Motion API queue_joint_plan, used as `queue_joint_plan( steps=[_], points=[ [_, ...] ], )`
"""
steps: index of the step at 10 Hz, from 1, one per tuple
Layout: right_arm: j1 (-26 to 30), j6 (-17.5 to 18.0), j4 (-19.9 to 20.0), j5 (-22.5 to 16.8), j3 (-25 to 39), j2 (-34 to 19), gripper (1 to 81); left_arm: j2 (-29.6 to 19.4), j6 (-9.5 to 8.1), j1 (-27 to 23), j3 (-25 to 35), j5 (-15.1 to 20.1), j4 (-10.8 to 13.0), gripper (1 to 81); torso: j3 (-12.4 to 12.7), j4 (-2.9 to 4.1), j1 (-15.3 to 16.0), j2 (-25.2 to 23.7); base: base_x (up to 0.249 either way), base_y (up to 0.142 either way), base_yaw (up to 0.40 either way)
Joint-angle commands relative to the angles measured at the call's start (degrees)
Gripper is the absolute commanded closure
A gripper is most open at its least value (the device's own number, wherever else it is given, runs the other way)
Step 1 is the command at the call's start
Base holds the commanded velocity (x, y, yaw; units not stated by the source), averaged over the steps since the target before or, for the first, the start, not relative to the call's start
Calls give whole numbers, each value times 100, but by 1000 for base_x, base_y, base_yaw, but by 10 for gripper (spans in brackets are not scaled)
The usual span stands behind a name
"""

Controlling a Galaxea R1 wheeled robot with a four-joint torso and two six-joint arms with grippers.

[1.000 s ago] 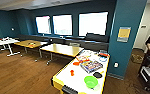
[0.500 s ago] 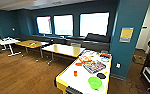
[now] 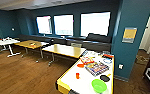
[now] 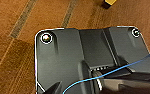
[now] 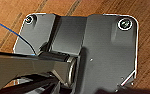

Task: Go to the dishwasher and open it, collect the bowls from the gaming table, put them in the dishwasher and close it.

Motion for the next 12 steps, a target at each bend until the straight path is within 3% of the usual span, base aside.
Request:
queue_joint_plan(
  steps=[1, 12],
  points=[
    [284, -14, -6, -273, -1, 6, 10, -17, 42, -297, -6, 266, 12, 10, 0, 0, 0, 0, 114, 83, 0],
    [275, -14, -6, -273, 7, -3, 10, -34, 42, -297, -6, 258, -23, 10, 0, 0, 5, 2, 72, 84, 0]
  ],
)
